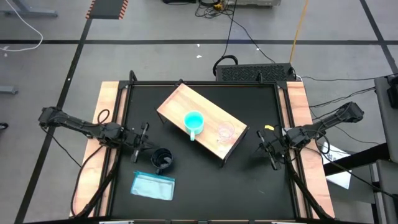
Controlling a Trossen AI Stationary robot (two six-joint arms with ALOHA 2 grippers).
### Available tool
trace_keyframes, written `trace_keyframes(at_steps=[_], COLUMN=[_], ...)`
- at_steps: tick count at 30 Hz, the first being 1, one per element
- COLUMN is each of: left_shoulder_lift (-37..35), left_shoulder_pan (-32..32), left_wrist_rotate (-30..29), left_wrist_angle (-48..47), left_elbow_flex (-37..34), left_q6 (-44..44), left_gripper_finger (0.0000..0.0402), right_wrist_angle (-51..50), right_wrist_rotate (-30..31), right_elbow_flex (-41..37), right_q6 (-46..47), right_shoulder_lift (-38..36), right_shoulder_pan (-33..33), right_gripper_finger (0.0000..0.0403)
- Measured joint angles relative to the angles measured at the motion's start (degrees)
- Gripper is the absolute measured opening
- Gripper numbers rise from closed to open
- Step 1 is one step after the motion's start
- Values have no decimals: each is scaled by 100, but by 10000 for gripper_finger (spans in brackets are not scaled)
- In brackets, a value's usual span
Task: Stack small to large cups/mugs on shelf
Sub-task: Put the dark blue mug on the shelf
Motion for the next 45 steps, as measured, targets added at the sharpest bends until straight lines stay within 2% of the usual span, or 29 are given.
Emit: trace_keyframes(at_steps=[6, 11, 18, 23, 27, 33, 41, 45], left_shoulder_lift=[0, 0, 393, 981, 1506, 2080, 2279, 2238], left_shoulder_pan=[0, -2, -176, -299, -382, -415, -413, -413], left_wrist_rotate=[83, 537, 439, 215, 208, 207, 151, 20], left_wrist_angle=[224, 609, 318, 35, 23, -518, -1536, -1594], left_elbow_flex=[0, 15, 432, 845, 1165, 1677, 2417, 2499], left_q6=[-157, -226, -230, -180, -246, -284, -205, -222], left_gripper_finger=[0, 0, 0, 0, 0, 0, 0, 0], right_wrist_angle=[0, 0, 0, -3, 0, 1, 1, -7], right_wrist_rotate=[-2, -1, -2, -2, -2, -4, -30, -35], right_elbow_flex=[0, 0, -1, 0, -2, 0, 0, 0], right_q6=[-7, -14, -16, -16, 7, 22, 25, 25], right_shoulder_lift=[0, 0, -2, 0, 0, -2, -2, -1], right_shoulder_pan=[0, 0, 0, 0, 0, -2, 0, 0], right_gripper_finger=[0, 0, 0, 0, 0, 0, 0, 0])
